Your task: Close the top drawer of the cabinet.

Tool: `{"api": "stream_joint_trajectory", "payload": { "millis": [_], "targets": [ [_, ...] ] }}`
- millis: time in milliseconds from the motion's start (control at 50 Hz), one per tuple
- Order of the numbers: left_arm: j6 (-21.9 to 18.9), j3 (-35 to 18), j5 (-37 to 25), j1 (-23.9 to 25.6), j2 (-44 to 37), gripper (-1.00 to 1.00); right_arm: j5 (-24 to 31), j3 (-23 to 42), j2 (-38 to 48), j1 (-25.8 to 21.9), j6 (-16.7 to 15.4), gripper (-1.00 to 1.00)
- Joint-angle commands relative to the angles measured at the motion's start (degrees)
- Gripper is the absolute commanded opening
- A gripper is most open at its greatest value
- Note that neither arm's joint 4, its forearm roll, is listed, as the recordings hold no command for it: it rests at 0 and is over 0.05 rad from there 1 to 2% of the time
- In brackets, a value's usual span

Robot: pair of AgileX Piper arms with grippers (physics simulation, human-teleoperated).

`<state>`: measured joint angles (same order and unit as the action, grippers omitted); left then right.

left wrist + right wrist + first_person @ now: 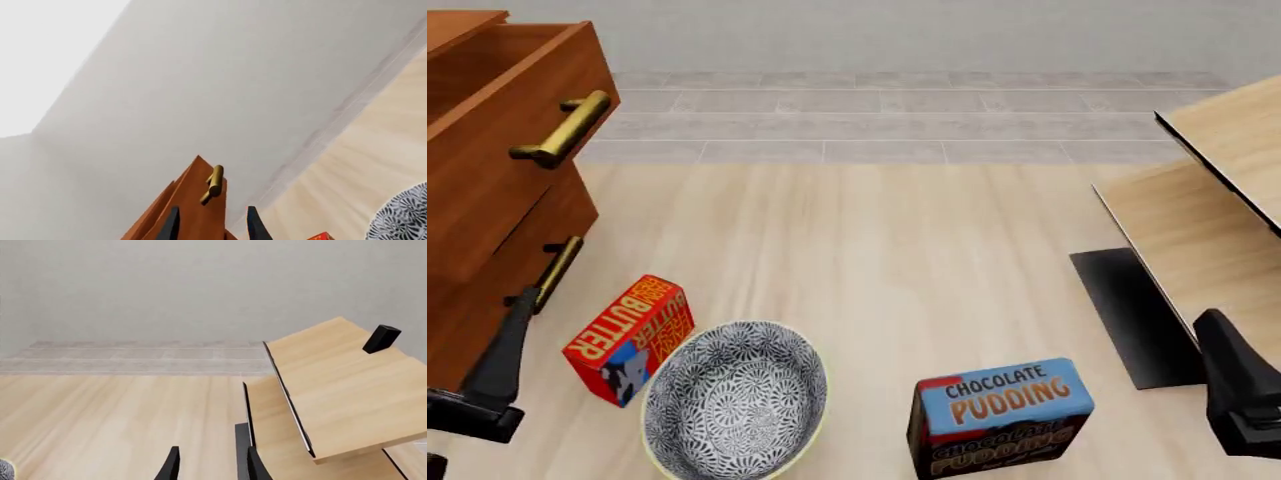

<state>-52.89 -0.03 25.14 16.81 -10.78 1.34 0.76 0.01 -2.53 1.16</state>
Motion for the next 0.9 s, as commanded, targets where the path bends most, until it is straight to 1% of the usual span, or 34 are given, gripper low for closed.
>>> {"api": "stream_joint_trajectory", "payload": {
  "millis": [20,60,100,120,180,200,220,240,340,360,500,560,700,820,840,860,900],
  "targets": [
    [-3.98,0.03,15.06,0.67,-14.5,1.0,0.37,0.51,0.0,-0.12,0.03,1.0],
    [-3.68,0.03,15.62,0.83,-15.24,1.0,1.21,1.34,0.01,-0.12,0.3,1.0],
    [-4.37,0.03,18.16,1.28,-17.8,1.0,1.24,1.6,0.01,-0.29,0.5,1.0],
    [-4.37,0.03,18.46,1.29,-18.1,1.0,1.24,1.6,0.01,-0.29,0.5,1.0],
    [-5.42,0.03,25.18,1.34,-24.98,1.0,1.51,2.2,0.0,-0.32,0.5,1.0],
    [-5.42,0.03,25.59,1.35,-25.39,1.0,1.51,2.2,0.0,-0.32,0.5,1.0],
    [-5.72,0.03,28.36,1.19,-28.17,1.0,1.65,2.47,0.0,-0.26,0.49,1.0],
    [-5.72,0.03,28.92,1.19,-28.73,1.0,1.65,2.47,0.0,-0.26,0.49,1.0],
    [-7.39,0.03,42.65,-0.53,-43.25,1.0,2.05,3.3,0.0,-0.25,0.45,1.0],
    [-7.82,0.03,43.95,-0.78,-44.45,1.0,2.04,3.31,0.0,-0.23,0.46,1.0],
    [-9.23,0.03,44.72,-2.0,-45.17,1.0,1.82,3.17,0.0,-0.15,0.39,1.0],
    [-11.44,0.03,44.75,-1.69,-44.48,1.0,1.55,2.99,0.0,-0.29,0.25,1.0],
    [-12.35,0.02,44.76,-1.99,-43.85,1.0,1.3,2.52,0.0,-0.59,0.19,1.0],
    [-15.89,0.0,44.76,-2.22,-42.57,1.0,1.47,2.54,0.0,-0.6,0.12,1.0],
    [-15.89,-0.01,44.76,-2.22,-42.57,1.0,1.47,2.54,0.0,-0.6,0.12,1.0],
    [-18.35,0.0,44.76,-1.81,-41.74,1.0,1.34,2.37,0.0,-0.6,0.13,1.0],
    [-20.36,0.0,44.76,-1.41,-41.12,1.0,1.52,2.47,0.0,-0.61,0.06,1.0]
  ]
}}
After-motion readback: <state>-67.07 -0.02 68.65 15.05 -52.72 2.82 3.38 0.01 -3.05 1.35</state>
